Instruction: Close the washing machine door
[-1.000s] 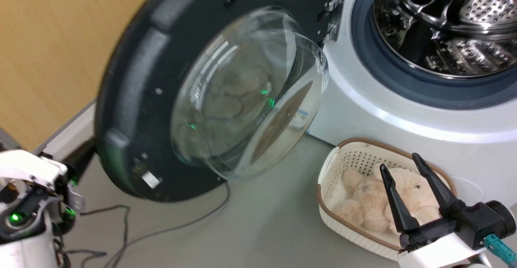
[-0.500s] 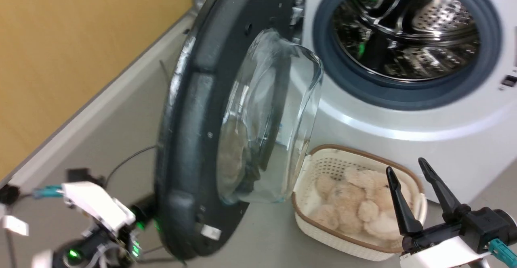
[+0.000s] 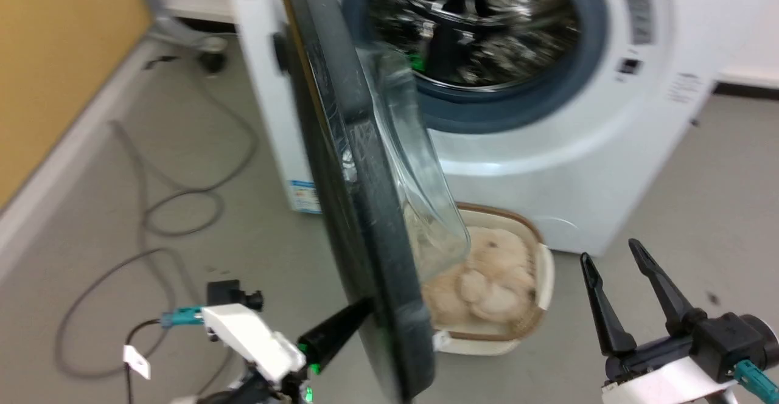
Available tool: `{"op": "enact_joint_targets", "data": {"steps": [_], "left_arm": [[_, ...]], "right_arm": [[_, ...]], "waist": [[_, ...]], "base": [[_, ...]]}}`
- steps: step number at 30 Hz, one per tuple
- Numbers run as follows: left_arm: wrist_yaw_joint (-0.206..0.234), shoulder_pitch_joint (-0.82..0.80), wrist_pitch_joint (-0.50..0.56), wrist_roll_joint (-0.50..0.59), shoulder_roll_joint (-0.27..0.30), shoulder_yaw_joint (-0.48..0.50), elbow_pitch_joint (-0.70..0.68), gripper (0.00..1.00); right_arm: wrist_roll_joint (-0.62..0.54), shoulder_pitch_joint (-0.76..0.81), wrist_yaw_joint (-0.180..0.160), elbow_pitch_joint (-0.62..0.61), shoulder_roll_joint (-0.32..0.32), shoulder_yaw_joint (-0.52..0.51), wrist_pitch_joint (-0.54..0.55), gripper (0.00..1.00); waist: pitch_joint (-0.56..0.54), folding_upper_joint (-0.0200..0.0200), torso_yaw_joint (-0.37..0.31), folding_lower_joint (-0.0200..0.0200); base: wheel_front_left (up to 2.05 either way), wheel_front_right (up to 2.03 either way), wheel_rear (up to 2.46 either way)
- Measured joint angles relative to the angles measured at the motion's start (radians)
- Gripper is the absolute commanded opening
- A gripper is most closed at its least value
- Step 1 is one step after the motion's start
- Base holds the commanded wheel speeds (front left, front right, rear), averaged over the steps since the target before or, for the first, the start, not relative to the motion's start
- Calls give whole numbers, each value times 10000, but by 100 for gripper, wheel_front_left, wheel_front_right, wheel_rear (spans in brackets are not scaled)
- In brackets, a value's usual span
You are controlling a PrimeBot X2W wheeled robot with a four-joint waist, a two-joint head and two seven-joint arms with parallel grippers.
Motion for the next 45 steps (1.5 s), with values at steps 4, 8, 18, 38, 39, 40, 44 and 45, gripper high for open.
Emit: {"op": "enact_joint_targets", "data": {"steps": [4,8,18,38,39,40,44,45], "left_arm": [[-169,-153,-995,-84,-6,-788,483,0],[-397,-720,-2115,-125,-8,-1367,1170,0],[-823,-2721,-4723,-316,-25,-2462,3007,0],[-1783,-6188,-7310,-989,-38,-3931,6295,0],[-1858,-6155,-7344,-849,-31,-4056,6316,0],[-1908,-6076,-7386,-665,17,-4199,6307,0],[-2065,-5426,-7526,303,543,-4993,5979,0],[-2080,-5245,-7697,803,811,-5287,5831,0]], "right_arm": [[2,-63,0,-6,-23,4,2,100],[4,-81,0,-6,-12,-54,0,100],[8,-235,0,115,276,-150,0,100],[92,-329,0,182,518,36,2,100],[90,-324,0,155,510,-2,2,100],[90,-316,0,136,491,-33,2,100],[86,-258,0,61,347,-186,2,100],[86,-231,0,50,311,-217,0,100]], "waist": [[175,0,-867,1],[372,0,-1769,1],[950,0,-3770,1],[1380,0,-4566,1],[1335,0,-4462,2],[1279,0,-4347,1],[1033,0,-3801,2],[958,0,-3647,1]], "base": [[0,0,0],[0,0,0],[0,0,0],[0,0,0],[0,0,0],[0,0,0],[0,0,0],[0,0,0]]}}
